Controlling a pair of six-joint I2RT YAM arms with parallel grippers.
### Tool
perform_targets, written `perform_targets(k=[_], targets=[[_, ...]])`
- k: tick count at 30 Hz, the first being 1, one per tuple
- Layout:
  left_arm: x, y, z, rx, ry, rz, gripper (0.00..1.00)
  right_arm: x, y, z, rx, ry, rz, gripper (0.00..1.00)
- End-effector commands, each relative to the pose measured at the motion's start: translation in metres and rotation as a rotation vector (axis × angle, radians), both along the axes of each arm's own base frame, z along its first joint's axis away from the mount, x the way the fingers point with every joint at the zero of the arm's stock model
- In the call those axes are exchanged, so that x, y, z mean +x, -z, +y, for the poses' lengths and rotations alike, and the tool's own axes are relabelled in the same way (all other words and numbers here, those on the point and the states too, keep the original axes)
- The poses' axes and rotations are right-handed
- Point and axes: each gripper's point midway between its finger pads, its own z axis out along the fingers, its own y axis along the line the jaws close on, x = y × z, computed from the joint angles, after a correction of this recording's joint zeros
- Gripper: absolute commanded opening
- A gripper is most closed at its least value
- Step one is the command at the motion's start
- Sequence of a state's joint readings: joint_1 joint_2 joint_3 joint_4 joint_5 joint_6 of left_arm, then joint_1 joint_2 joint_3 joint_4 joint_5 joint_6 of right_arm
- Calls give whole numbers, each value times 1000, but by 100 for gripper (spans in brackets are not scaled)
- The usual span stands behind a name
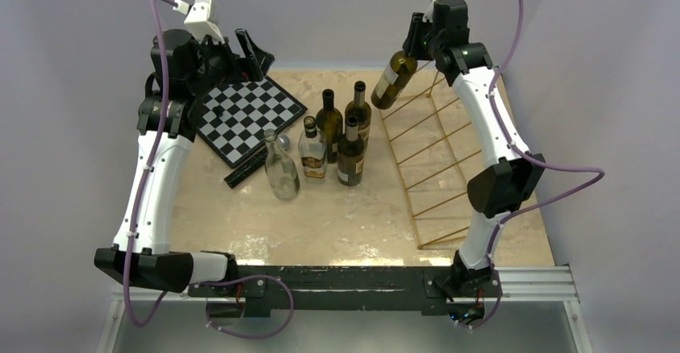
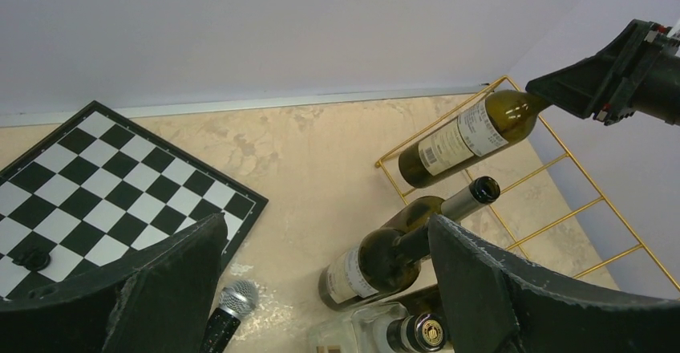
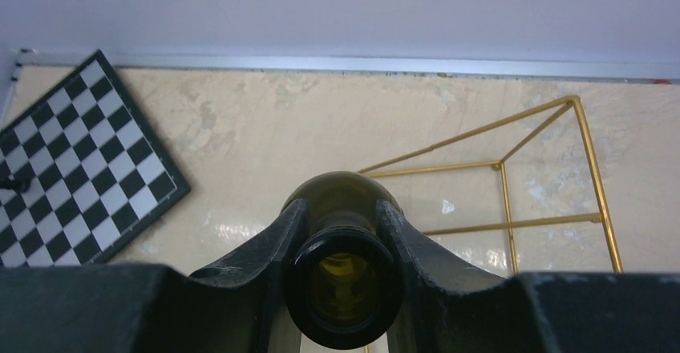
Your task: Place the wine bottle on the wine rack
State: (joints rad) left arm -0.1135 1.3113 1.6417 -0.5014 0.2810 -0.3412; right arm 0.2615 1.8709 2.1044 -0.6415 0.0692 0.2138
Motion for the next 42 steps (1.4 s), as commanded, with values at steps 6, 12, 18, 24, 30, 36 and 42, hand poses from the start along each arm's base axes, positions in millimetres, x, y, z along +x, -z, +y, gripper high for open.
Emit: perform_targets(k=[6,12,18,24,30,36,42], targets=[[8,-14,0,-11,-9,-34,99,31,-54,3,182,0,-202,0],[15,-7,8,24,-48,-20,99,39,-38,-4,191,5,-170,0],[21,-5,9,34,-53,-12,99,50,-24,-11,187,10,-138,0],[26,-2,11,44,-64,-4,99,57,-8,-20,175,21,-106,0],[30,2,11,48,-69,13,99,65,8,-25,155,23,-61,0],[33,4,12,51,-73,25,99,71,24,-34,151,25,-17,23],[35,6,10,55,-65,33,99,71,32,-37,164,17,-15,50]])
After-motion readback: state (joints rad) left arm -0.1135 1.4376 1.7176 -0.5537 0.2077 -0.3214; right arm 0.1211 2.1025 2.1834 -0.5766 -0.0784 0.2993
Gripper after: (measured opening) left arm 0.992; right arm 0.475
